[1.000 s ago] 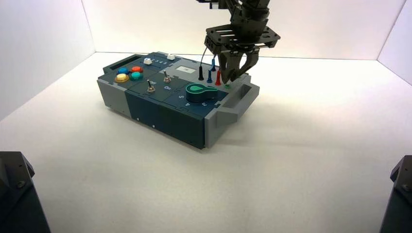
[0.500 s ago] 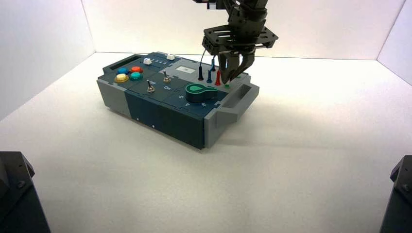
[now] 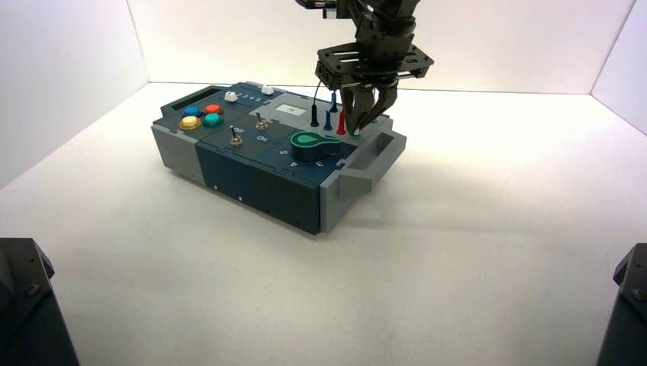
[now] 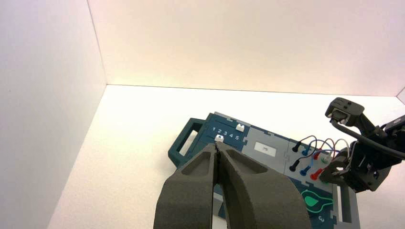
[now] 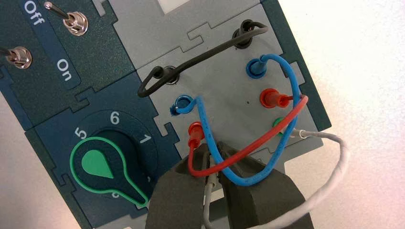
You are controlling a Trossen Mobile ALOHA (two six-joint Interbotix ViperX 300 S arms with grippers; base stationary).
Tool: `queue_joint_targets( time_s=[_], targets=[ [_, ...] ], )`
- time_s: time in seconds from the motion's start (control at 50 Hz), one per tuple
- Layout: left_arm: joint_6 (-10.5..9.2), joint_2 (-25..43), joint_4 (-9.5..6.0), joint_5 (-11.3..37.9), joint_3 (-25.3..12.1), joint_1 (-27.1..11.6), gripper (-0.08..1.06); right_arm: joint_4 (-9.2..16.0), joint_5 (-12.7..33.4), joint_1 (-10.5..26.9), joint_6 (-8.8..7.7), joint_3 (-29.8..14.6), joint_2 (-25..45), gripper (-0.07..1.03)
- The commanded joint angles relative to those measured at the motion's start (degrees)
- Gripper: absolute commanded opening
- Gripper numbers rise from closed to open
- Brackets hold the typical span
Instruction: Insert the white wire.
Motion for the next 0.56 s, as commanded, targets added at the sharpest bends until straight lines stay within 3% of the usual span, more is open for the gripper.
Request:
queue_joint_targets(
  time_s=[0.02,0.56],
  targets=[
    [0.0,0.6,0.09,-0.4,-0.6,0.4,-0.03,-0.3,-0.2,0.2,0.0,-0.1,0.4,-0.03],
    [-0.09,0.0,0.09,-0.4,-0.4,0.4,-0.03,-0.6,-1.1,0.2,-0.88,-1.1,0.5,-0.01]
  ],
)
